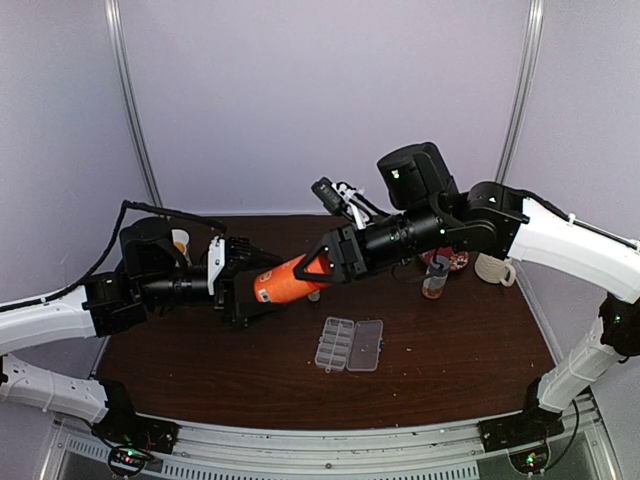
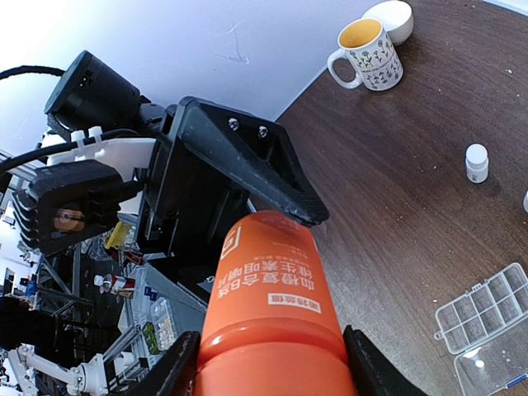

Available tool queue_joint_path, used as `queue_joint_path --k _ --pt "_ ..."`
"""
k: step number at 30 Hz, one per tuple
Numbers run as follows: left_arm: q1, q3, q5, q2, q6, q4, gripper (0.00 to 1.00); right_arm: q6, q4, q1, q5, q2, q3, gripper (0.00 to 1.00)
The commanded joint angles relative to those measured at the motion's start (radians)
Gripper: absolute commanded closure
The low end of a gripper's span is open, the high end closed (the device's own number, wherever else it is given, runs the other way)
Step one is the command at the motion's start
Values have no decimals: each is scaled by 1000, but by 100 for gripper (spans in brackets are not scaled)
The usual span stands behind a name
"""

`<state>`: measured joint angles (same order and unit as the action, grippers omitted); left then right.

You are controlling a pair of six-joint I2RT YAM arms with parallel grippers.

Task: Sort the pills into containers
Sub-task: Unscrew the lid of the pill bottle.

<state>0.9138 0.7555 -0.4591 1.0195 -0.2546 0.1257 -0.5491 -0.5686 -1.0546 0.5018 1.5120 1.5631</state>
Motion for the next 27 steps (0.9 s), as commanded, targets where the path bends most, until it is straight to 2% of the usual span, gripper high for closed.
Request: queue_joint_path --k 1,15,27 --pt "2 2 2 -16 2 45 22 -4 34 -4 20 -10 16 61" --pt "4 0 3 -7 -1 48 18 -12 47 -4 31 -8 18 61" --pt "4 23 -9 19 -4 37 30 -11 52 -2 37 -2 24 61"
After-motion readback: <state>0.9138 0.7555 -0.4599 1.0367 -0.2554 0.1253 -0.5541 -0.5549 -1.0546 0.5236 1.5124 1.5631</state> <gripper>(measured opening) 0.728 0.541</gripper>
